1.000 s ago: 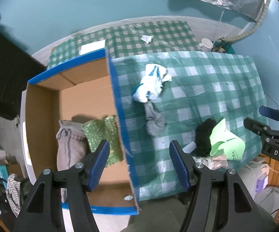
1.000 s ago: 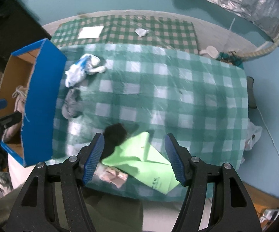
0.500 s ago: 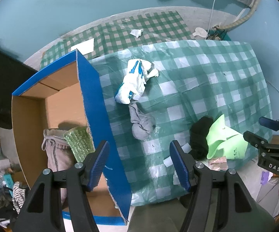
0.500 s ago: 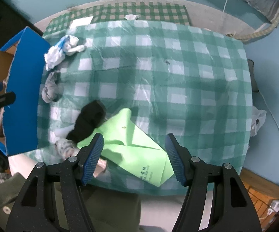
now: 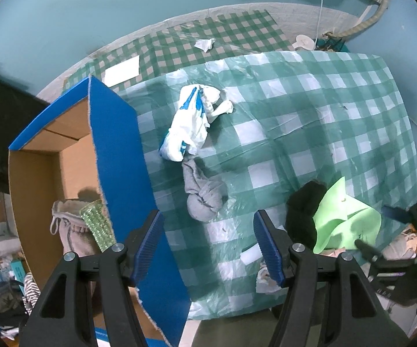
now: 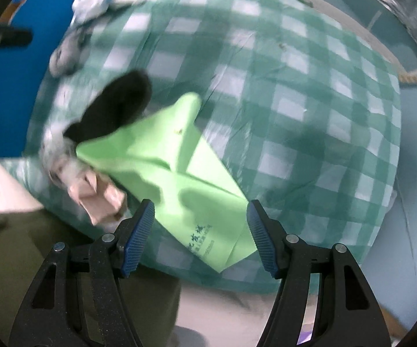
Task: Organize soft objects
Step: 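Grasp the light-green cloth with the right tool and lift it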
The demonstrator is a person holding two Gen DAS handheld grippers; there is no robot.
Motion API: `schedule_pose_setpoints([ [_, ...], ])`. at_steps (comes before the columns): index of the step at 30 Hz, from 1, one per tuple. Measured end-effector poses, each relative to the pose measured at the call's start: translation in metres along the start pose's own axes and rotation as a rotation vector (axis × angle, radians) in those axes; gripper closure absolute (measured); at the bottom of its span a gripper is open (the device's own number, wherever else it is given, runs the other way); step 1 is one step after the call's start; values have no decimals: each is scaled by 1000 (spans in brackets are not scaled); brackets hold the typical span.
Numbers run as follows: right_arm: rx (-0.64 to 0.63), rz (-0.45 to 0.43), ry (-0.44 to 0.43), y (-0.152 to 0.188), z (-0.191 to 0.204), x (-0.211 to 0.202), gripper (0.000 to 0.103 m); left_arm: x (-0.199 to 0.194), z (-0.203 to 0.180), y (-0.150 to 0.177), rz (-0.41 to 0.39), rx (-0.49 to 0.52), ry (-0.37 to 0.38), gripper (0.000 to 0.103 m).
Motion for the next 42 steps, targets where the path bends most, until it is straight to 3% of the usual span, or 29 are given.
schedule_pose_setpoints([
  [11, -123, 41, -26, 16, 20, 26, 37, 19, 1, 1, 20, -50, -8, 37],
  [16, -193, 28, 20, 17, 32, 35, 37, 26, 6, 4, 32, -81, -11, 37],
  [23, -173, 19, 14, 6, 28, 41, 40, 29, 10, 6, 44, -105, -7, 37],
  [26, -153, 12, 21, -1, 20, 37, 64, 30, 11, 7, 47, -110, -5, 37],
  [27, -140, 10, 22, -6, 15, 36, 83, 30, 11, 7, 48, -111, -4, 37],
  [28, -116, 12, 16, -9, 10, 35, 92, 30, 11, 8, 50, -113, -2, 37],
  [33, 31, 5, -33, -17, -16, 33, 95, 35, 11, 8, 62, -127, 18, 37],
  [42, 200, -113, -61, -31, -42, 12, 96, 45, 16, 7, 90, -173, 36, 36],
])
Point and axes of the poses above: each gripper's, at about its wrist camera, not at the fingertips, and x roughly the way its jaws point, z to its left, y to its underside, the point moved 1 cm from there along x, roughly the way its jaws point, and after that the axes turned 6 degrees about -z, right-handed, at the moved point
